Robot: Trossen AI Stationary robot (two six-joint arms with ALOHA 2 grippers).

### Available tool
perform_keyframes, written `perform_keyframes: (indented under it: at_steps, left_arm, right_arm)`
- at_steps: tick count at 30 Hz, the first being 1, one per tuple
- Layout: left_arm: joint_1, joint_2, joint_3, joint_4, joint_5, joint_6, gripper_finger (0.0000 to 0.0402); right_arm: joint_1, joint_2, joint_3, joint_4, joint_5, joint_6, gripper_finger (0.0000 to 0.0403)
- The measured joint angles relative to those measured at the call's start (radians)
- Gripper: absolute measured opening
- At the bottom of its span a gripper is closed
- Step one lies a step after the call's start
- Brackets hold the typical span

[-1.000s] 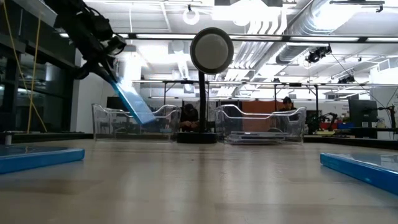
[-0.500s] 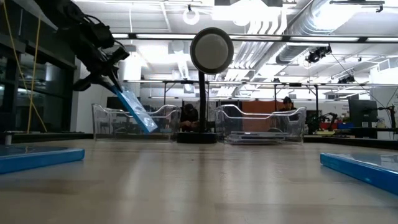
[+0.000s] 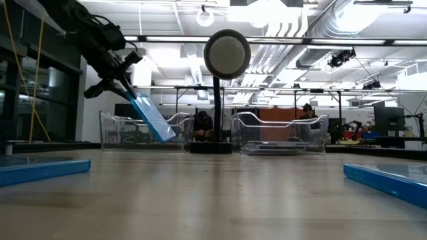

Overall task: Pick & place jewel cases by type
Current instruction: Put the top left blue CD case into the left transparent bin

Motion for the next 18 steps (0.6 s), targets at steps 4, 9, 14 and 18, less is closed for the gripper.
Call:
perform_keyframes:
  at_steps: [4,9,14,18]
  left_arm:
    - [-0.05,0.043,0.0,0.009,-0.025,-0.002,0.0048]
    - [-0.087,0.106,0.002,0.033,-0.013,0.004,0.0049]
    - [-0.086,0.116,0.002,0.082,0.021,0.056,0.0063]
    - [-0.086,0.115,0.004,0.102,0.054,0.105,0.0109]
  right_arm:
    - [0.0,0.0,0.0,0.0,0.019,0.0,0.0161]
    - [0.0,0.0,0.0,0.0,0.022,0.005,0.0161]
    - [0.001,0.0,0.0,0.0,0.018,0.016,0.0161]
    - [0.001,0.0,0.0,-0.007,0.019,0.026,0.0161]
